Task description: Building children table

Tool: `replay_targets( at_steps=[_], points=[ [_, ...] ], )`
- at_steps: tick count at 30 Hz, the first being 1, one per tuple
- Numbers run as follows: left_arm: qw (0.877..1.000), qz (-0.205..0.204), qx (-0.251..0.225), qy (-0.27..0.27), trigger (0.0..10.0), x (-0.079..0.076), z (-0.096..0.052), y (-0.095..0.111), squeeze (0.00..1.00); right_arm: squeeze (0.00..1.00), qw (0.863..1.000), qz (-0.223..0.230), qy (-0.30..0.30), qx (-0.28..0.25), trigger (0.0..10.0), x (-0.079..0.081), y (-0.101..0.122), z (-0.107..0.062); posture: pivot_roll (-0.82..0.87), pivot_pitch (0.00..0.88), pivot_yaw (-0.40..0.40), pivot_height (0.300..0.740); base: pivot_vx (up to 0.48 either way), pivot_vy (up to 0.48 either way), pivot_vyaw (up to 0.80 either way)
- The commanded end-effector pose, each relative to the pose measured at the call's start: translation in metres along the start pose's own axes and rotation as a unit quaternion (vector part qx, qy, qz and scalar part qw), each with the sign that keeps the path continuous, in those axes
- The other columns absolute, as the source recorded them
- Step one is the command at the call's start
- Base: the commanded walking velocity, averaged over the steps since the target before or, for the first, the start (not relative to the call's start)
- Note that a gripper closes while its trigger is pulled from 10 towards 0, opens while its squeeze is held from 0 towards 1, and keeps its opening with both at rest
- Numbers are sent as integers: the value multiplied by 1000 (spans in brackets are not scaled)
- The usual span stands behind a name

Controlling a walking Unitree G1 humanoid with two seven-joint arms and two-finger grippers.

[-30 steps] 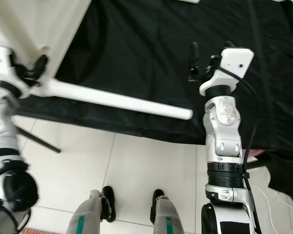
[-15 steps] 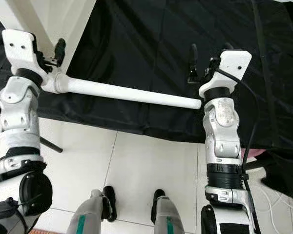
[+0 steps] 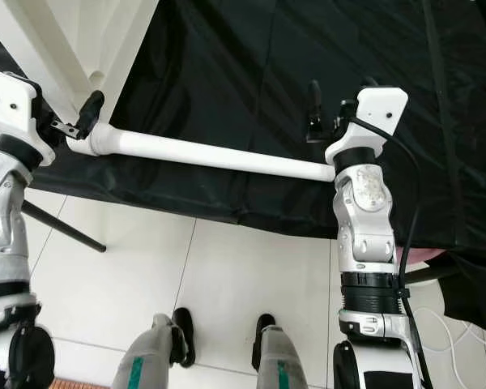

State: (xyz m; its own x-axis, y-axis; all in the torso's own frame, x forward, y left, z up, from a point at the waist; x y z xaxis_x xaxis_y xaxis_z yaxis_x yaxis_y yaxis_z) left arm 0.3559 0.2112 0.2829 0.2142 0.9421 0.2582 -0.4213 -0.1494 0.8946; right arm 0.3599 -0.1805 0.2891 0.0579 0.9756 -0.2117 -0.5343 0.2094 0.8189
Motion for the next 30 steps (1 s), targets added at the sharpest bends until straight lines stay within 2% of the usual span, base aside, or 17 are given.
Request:
replay_targets(
  at_steps=[1,3,4,6,7,8,10,15,19,20,22,23,24,26,27,28,30],
  points=[
    [1000,6,6,-18,10000,1,-8,3,0,0,1000,4,4,-3,10000,2,0,0,-55,293,63,740,0,0,0],
    [1000,6,6,-18,10000,1,-8,3,0,0,1000,4,4,-3,10000,2,0,0,-55,293,63,740,0,0,0],
    [999,7,14,-30,10000,4,-17,6,0,0,1000,5,8,-3,10000,4,0,1,-46,299,63,740,0,0,0],
    [999,7,14,-30,10000,4,-17,6,0,0,1000,5,8,-3,10000,4,0,1,-46,299,63,740,0,0,0],
    [998,3,33,-56,10000,2,-30,6,0,0,1000,8,15,-1,10000,7,-2,1,-33,299,60,740,0,0,0],
    [996,-18,58,-65,10000,1,-40,0,0,0,1000,11,22,2,10000,11,-5,2,-29,296,61,740,0,0,0],
    [994,-33,83,-64,10000,1,-52,-8,0,0,999,14,31,8,10000,15,-9,2,-28,292,61,740,0,0,0],
    [994,-41,96,-32,10000,7,-59,-15,0,0,999,20,42,18,10000,20,-14,1,-25,284,62,740,0,0,0],
    [991,-85,104,-6,10000,7,-66,-20,0,0,998,28,47,37,10000,23,-25,-2,-19,272,66,740,0,0,0],
    [991,-85,104,-6,10000,7,-66,-20,0,0,998,28,47,37,10000,23,-25,-2,-19,272,66,740,0,0,0],
    [985,-135,106,-3,10000,1,-67,-25,0,0,997,40,44,55,10000,25,-33,-5,-19,267,69,740,0,0,0],
    [985,-135,106,-3,10000,1,-67,-25,0,0,997,40,44,55,10000,25,-33,-5,-19,267,69,740,0,0,0],
    [982,-154,106,-3,10000,-1,-68,-28,0,396,996,47,42,63,10000,26,-37,-7,-19,265,73,740,0,0,0],
    [980,-168,106,0,10000,-3,-68,-30,0,396,995,53,44,69,10000,28,-40,-9,-19,264,74,740,0,0,0],
    [976,-184,113,8,10000,-5,-68,-36,0,1000,994,65,43,76,10000,31,-43,-11,-19,257,80,740,0,0,0],
    [972,-201,121,13,10000,-8,-69,-44,0,1000,993,77,38,83,10000,33,-47,-14,-15,246,85,740,0,0,0],
    [972,-201,121,13,10000,-8,-69,-44,0,1000,993,77,38,83,10000,33,-47,-14,-15,246,85,740,0,0,0]
  ],
)
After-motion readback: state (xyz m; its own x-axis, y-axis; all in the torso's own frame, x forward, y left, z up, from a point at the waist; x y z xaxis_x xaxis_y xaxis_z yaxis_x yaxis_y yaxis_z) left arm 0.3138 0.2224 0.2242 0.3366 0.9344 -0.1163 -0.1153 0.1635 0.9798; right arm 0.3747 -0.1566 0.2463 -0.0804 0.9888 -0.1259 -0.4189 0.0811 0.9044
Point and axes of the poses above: a point about 5 cm out from each wrist's last joint towards the gripper, its own z axis pointing out of the wrist towards the gripper, its own y axis along the axis of the wrist's last joint, x = y × z, the point moved 4 cm from there along z, pointing out of the wrist towards the gripper, and after that the axes turned 9 degrees about -z, right-handed, at the moved point
